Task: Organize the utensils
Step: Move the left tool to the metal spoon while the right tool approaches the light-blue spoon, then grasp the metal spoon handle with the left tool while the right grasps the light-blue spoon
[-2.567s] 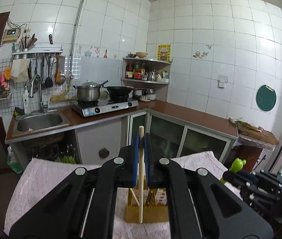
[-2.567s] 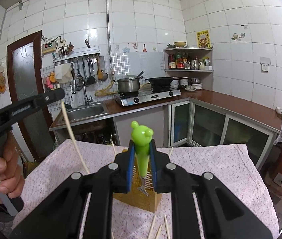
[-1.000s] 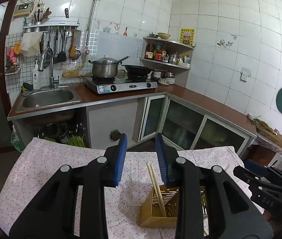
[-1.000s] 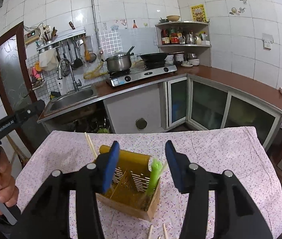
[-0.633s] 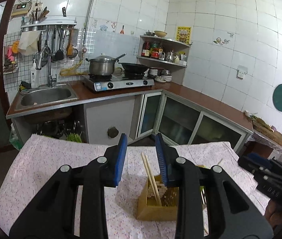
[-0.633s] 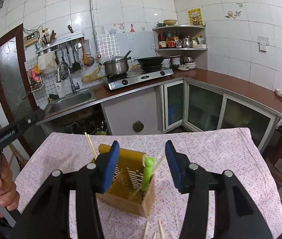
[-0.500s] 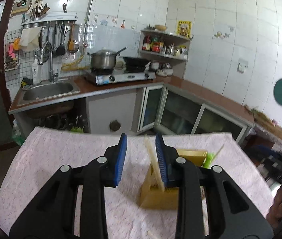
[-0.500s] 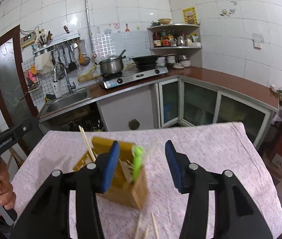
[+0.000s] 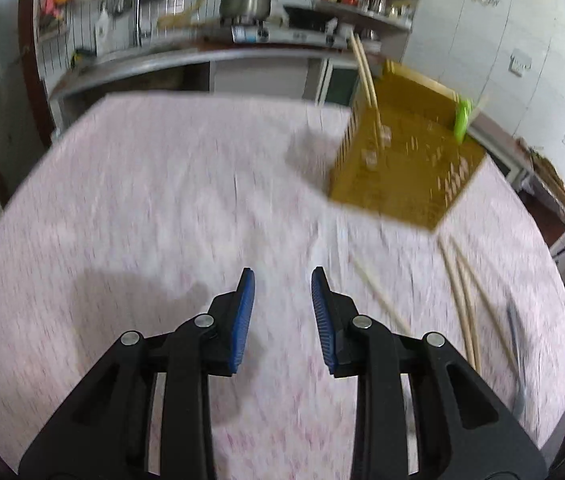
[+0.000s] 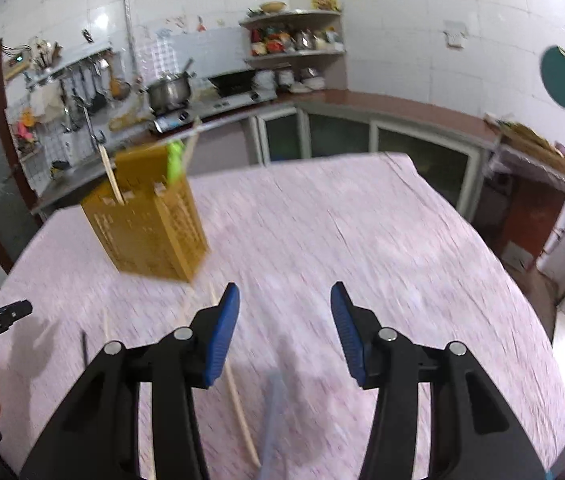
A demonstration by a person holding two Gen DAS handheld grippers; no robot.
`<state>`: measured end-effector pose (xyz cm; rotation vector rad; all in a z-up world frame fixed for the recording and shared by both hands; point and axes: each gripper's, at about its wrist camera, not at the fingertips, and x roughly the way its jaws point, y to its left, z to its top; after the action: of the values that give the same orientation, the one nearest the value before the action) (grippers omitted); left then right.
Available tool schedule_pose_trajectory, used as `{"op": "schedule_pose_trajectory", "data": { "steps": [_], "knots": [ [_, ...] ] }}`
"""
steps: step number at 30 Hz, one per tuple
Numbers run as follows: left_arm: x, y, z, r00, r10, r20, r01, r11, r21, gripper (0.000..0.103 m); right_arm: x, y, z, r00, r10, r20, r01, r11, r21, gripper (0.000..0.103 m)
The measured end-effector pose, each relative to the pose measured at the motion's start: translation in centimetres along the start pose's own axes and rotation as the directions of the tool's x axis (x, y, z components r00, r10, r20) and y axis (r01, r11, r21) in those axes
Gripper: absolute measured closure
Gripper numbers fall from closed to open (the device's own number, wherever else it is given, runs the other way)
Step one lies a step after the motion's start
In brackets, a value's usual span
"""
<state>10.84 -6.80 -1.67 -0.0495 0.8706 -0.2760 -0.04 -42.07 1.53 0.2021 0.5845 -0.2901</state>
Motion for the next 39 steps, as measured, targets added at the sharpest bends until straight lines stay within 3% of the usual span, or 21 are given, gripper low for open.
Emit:
{"op": "schedule_pose_trajectory", "data": {
  "steps": [6, 10, 17, 27, 39],
  "knots": [
    [1.0, -1.3, -3.6, 0.997, -0.026, -0.077, 0.025, 1.0, -0.004, 0.075, 1.2, -1.6, -4.3, 0.996, -0.013, -0.093, 0.014, 1.0, 0.01, 0.055],
    [1.3, -2.4, -4.6, 0.996, -0.028, -0.088, 0.027, 1.0, -0.015, 0.075, 1.7, -1.3, -5.7, 0.993, 0.001, -0.12, -0.002, 1.0, -0.006, 0.055],
    [2.4, -3.2, -4.4, 0.992, -0.051, -0.119, 0.044, 0.997, -0.062, 0.075, 2.2, -0.3, -6.4, 0.99, 0.012, -0.139, -0.016, 1.0, -0.027, 0.055],
    [5.3, -5.4, -3.3, 0.983, -0.051, -0.178, 0.043, 0.998, -0.045, 0.075, 3.3, 0.0, -6.9, 0.985, 0.018, -0.173, -0.023, 0.999, -0.028, 0.055],
    [8.8, -6.9, -1.2, 0.985, 0.011, -0.172, -0.01, 1.0, 0.007, 0.072, 6.4, 0.8, -7.2, 0.968, 0.037, -0.247, -0.049, 0.998, -0.043, 0.057]
  ]
}}
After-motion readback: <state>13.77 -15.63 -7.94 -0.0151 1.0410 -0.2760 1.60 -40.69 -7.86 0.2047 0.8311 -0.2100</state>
